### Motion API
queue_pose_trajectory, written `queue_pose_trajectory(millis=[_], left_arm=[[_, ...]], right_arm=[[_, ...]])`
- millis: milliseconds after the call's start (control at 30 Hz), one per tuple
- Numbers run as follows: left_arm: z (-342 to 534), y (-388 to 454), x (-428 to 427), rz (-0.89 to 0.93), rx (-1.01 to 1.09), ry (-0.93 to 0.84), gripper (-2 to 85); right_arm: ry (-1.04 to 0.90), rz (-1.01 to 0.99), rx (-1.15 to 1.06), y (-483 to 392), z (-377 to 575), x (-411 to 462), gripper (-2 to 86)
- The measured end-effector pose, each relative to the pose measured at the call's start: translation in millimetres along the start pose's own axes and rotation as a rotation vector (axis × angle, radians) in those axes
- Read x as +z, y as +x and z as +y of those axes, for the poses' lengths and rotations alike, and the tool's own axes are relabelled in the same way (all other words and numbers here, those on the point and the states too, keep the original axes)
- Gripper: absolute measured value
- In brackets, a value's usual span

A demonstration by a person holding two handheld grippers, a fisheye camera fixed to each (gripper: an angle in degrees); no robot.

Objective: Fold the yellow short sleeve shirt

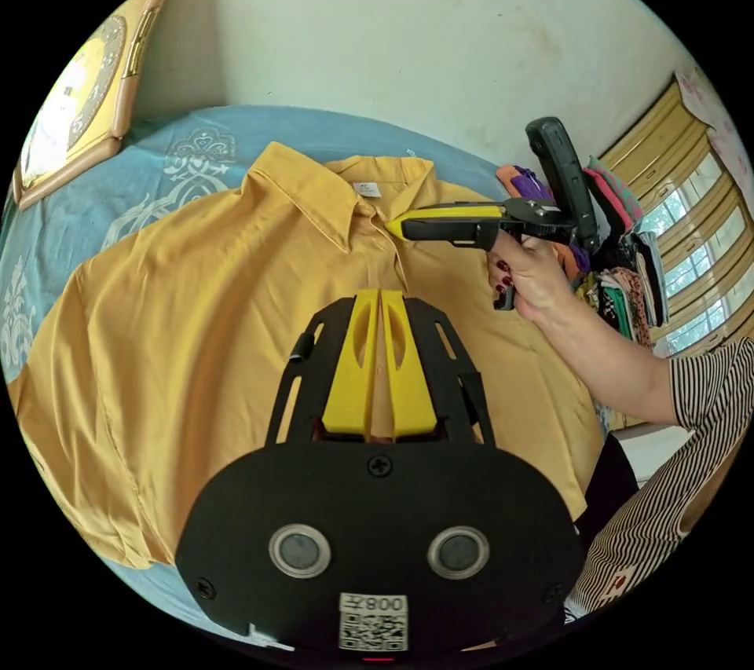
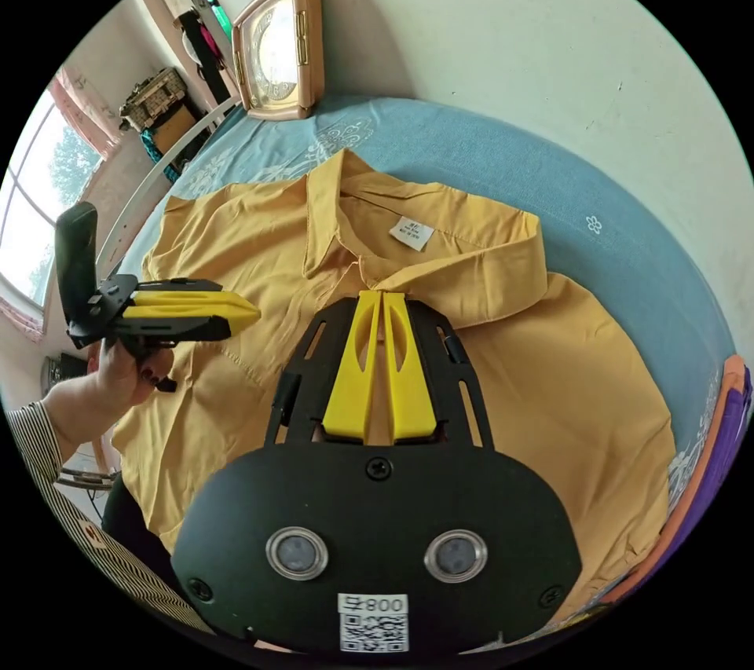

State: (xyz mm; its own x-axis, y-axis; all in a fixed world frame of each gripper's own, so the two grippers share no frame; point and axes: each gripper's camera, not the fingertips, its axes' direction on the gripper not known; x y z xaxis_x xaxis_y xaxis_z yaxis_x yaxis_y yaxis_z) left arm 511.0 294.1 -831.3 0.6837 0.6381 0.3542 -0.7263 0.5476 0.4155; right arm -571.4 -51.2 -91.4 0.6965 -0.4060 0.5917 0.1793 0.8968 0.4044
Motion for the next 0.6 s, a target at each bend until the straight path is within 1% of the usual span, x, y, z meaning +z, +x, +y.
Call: queue_pose_trajectory(millis=[67, 167, 200, 267, 300, 433, 533, 600], left_arm=[[8.2, 2.6, 16.2, -0.037, 0.030, -0.073, 0.2], [24.9, 0.7, 13.1, -0.048, -0.020, -0.043, 0.2], [29.7, 0.6, 10.5, -0.034, -0.032, -0.028, 0.2], [55.7, 5.0, 1.5, 0.079, -0.045, 0.011, 0.2], [63.6, 6.9, 0.9, 0.099, -0.053, 0.008, 0.2], [126.0, 26.4, 11.2, 0.184, -0.125, -0.117, 0.2], [172.1, 36.9, 23.5, 0.235, -0.203, -0.205, 0.2], [197.4, 41.7, 29.2, 0.186, -0.256, -0.266, 0.2]], right_arm=[[0.005, -0.005, 0.013, 4.2, -4.0, 2.8, 0.2], [-0.014, -0.022, 0.030, 8.7, -4.6, 0.3, 0.2], [-0.023, -0.026, 0.033, 8.9, -3.7, -1.5, 0.3], [-0.007, -0.042, 0.023, 4.6, 8.2, -20.1, 0.4], [0.006, -0.042, 0.023, 3.0, 13.5, -26.6, 0.5], [0.021, -0.184, -0.006, -18.9, 74.5, -65.3, 1.6], [-0.091, -0.204, -0.048, -52.1, 140.7, -76.7, 4.0], [-0.186, -0.249, -0.039, -70.0, 182.6, -76.7, 5.3]])
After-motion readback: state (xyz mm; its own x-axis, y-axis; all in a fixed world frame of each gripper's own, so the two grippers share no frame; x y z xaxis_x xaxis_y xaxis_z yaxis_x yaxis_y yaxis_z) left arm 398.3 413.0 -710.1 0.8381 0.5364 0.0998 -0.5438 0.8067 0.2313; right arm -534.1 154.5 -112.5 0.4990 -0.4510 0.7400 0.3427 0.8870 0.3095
